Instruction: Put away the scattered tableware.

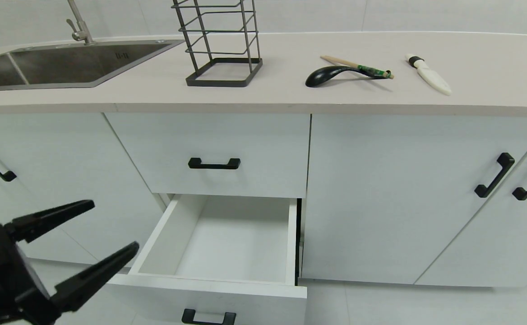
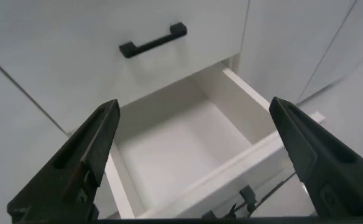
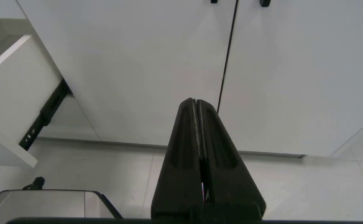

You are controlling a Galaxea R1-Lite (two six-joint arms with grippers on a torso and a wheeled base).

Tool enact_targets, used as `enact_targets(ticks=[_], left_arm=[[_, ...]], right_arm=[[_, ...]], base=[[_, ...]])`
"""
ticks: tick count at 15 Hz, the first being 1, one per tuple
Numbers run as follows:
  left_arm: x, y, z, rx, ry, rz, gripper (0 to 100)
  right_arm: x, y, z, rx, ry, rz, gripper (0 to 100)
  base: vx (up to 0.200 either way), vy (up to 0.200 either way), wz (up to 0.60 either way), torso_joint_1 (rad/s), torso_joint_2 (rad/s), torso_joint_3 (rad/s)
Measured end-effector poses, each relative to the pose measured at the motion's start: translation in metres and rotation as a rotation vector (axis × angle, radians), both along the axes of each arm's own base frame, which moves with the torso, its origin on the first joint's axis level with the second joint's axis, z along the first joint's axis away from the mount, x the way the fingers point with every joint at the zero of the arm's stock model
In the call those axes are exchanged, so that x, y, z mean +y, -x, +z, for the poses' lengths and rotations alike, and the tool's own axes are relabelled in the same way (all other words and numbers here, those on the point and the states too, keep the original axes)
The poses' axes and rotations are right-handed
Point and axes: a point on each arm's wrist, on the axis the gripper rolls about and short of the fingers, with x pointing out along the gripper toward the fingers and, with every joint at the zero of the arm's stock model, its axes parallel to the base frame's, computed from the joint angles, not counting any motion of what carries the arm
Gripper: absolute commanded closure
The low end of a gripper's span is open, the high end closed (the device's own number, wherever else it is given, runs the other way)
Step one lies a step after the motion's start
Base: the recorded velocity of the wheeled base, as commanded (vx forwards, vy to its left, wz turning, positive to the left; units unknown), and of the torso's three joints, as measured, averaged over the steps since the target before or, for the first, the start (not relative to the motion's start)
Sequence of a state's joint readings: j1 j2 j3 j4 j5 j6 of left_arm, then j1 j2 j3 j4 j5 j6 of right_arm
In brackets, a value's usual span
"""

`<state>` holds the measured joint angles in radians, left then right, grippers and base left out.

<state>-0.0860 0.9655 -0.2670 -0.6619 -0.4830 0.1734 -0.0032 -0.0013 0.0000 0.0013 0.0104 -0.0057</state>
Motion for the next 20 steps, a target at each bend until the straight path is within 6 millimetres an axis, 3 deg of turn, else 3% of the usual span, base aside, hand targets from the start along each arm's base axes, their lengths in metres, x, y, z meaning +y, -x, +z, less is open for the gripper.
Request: enact_targets(ticks=[6, 8, 10, 12, 18, 20], left_arm=[[0.012, 0.097, -0.051, -0.101, 0.105, 0.194, 0], [0.015, 0.117, -0.077, -0.056, 0.142, 0.305, 0], [0.017, 0.127, -0.104, 0.042, 0.121, 0.429, 0], [0.02, 0.13, -0.111, 0.023, 0.094, 0.584, 0], [0.02, 0.133, -0.113, 0.012, 0.167, 0.599, 0], [0.02, 0.133, -0.113, 0.013, 0.174, 0.598, 0]], right_arm=[[0.0, 0.0, 0.0, 0.0, 0.001, 0.0, 100], [0.0, 0.0, 0.0, 0.0, 0.001, 0.0, 100], [0.0, 0.0, 0.0, 0.0, 0.0, 0.0, 100], [0.0, 0.0, 0.0, 0.0, 0.0, 0.0, 100], [0.0, 0.0, 0.0, 0.0, 0.006, 0.004, 100], [0.0, 0.0, 0.0, 0.0, 0.006, 0.005, 100]], base=[[0.0, 0.0, 0.0, 0.0, 0.0, 0.0], [0.0, 0.0, 0.0, 0.0, 0.0, 0.0], [0.0, 0.0, 0.0, 0.0, 0.0, 0.0], [0.0, 0.0, 0.0, 0.0, 0.0, 0.0], [0.0, 0.0, 0.0, 0.0, 0.0, 0.0], [0.0, 0.0, 0.6, -0.002, 0.0, 0.002]])
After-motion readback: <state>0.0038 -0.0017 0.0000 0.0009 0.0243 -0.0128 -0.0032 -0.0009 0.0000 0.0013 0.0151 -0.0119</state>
